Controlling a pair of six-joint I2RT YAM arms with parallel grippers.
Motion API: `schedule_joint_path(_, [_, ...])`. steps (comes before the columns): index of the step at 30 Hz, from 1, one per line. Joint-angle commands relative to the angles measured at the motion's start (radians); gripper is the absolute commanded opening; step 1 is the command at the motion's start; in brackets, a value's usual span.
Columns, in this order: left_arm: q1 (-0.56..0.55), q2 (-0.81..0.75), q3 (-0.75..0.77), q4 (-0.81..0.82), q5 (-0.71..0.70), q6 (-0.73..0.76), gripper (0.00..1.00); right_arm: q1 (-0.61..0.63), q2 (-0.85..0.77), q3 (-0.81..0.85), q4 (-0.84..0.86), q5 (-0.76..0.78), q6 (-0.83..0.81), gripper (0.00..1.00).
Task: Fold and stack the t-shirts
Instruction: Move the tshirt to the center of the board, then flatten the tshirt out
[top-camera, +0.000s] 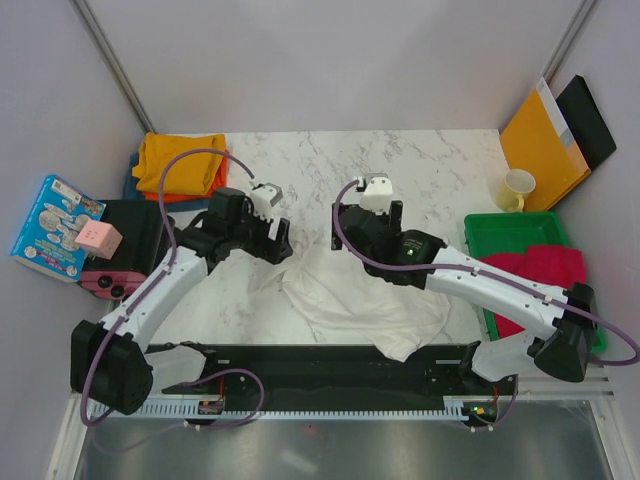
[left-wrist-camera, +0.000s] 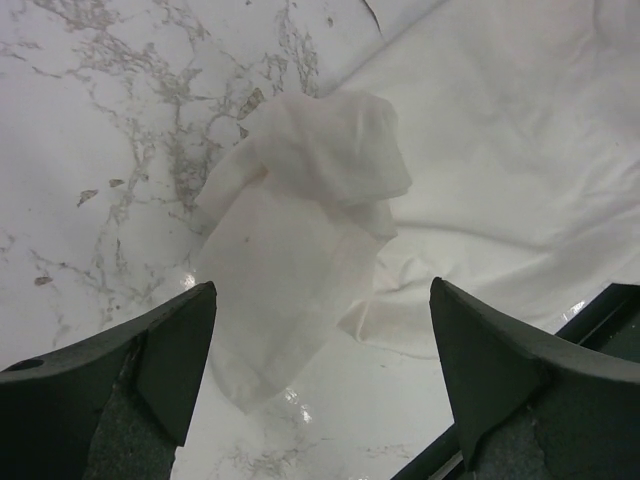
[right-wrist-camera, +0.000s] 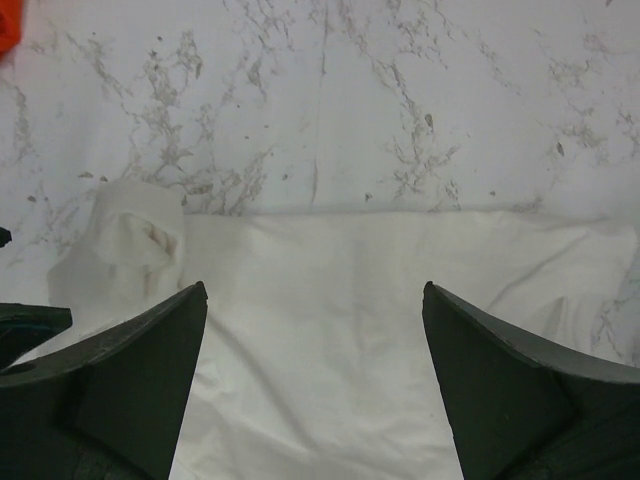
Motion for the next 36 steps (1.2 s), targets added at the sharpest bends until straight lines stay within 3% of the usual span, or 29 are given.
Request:
schedule_joint_path(1, [-0.020,0.078,0.046,0.064,0.026,0.051,0.91,0.000,-0.043,-0.046,-0.028,0.044,0.067,0.95])
schedule_joint_path(15, [-0.060,0.269,0.124,0.161,0.055,0.039,0.83,-0.001,-0.093,-0.109,-0.105,0.072,0.139,0.95])
schedule_joint_path(20, [-0.098,0.296,0.155,0.163,0.047,0.038,0.41,0.000,-0.109,-0.147,-0.116,0.063,0.176,0.94])
schedule_joint_path(22, [-0.104,0.298,0.152,0.163,0.038,0.045,0.38,0.000,-0.116,-0.162,-0.116,0.063,0.185,0.94])
schedule_joint_path(24, [-0.107,0.302,0.150,0.163,0.033,0.044,0.27,0.000,-0.119,-0.176,-0.122,0.063,0.194,0.94])
schedule_joint_path(26, [-0.107,0.301,0.147,0.163,0.024,0.042,0.03,-0.001,-0.128,-0.190,-0.123,0.067,0.202,0.94])
schedule_joint_path(34, [-0.109,0.249,0.132,0.149,-0.010,0.053,0.02,-0.001,-0.177,-0.242,-0.140,0.101,0.225,0.94])
schedule_joint_path(35, [-0.107,0.249,0.132,0.146,-0.008,0.051,0.08,-0.001,-0.180,-0.256,-0.140,0.098,0.228,0.94])
schedule_joint_path(36, [-0.107,0.249,0.132,0.140,-0.010,0.050,0.30,-0.001,-0.182,-0.261,-0.140,0.095,0.232,0.94])
